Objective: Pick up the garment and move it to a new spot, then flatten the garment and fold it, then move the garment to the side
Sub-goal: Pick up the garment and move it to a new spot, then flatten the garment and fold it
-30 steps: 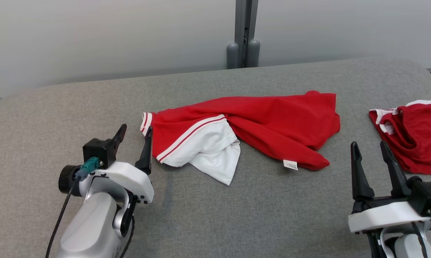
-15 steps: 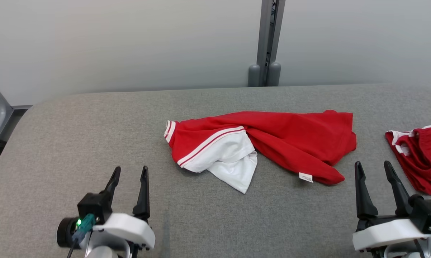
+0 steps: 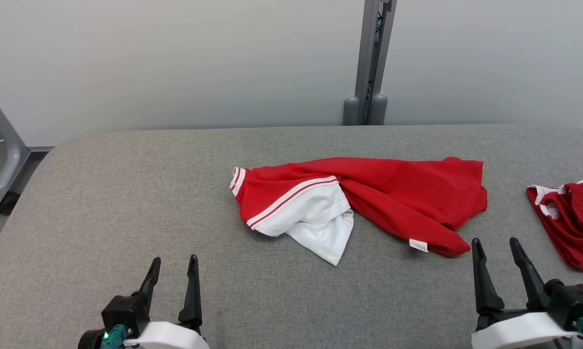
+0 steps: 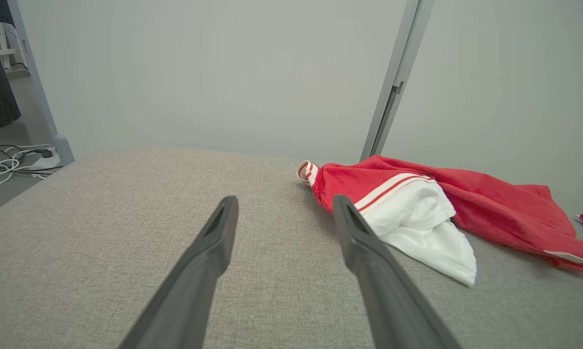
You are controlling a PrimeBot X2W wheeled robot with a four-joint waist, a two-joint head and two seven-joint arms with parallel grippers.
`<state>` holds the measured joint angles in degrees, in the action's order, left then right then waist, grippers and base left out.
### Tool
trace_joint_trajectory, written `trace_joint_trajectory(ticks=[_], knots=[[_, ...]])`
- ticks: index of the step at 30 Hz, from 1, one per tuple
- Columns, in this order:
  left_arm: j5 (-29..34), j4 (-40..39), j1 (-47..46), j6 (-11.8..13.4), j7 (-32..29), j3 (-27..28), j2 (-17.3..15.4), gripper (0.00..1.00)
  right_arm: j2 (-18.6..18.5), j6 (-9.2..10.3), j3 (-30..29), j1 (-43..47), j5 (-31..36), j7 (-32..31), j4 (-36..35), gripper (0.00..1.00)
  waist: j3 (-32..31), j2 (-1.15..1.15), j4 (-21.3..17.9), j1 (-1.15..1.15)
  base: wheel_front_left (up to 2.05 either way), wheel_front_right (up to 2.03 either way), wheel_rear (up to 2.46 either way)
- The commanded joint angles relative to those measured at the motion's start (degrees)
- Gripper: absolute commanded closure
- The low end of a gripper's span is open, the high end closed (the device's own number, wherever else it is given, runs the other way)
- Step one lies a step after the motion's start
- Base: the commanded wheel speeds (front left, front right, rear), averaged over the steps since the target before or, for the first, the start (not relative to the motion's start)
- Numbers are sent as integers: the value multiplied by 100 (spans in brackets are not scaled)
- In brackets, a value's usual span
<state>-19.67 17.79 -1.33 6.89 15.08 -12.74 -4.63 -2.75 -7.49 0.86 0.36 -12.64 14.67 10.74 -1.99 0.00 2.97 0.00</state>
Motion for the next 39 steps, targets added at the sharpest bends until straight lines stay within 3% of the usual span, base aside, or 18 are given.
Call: trace_joint_trajectory(ticks=[1,18,24,34,39], knots=[[39,-15,66,8,10,39,-14,0,-30,-1,5,18,-14,44,26,0,0,0,-3,0,0,0,0],[133,60,24,-76,11,107,32,0,-30,-1,16,-67,43,63,66,0,34,0,-22,0,0,0,0],[-100,217,-62,-213,-32,22,76,0,-30,-1,56,-92,48,65,49,0,95,0,-75,0,0,0,0],[-378,1013,-852,-547,-370,-449,137,0,-30,-1,126,-280,68,38,33,0,473,0,-539,0,0,0,0],[-701,1577,-1362,-579,-425,-562,155,0,-29,-1,126,-428,76,44,28,0,753,0,-890,0,0,0,0]])
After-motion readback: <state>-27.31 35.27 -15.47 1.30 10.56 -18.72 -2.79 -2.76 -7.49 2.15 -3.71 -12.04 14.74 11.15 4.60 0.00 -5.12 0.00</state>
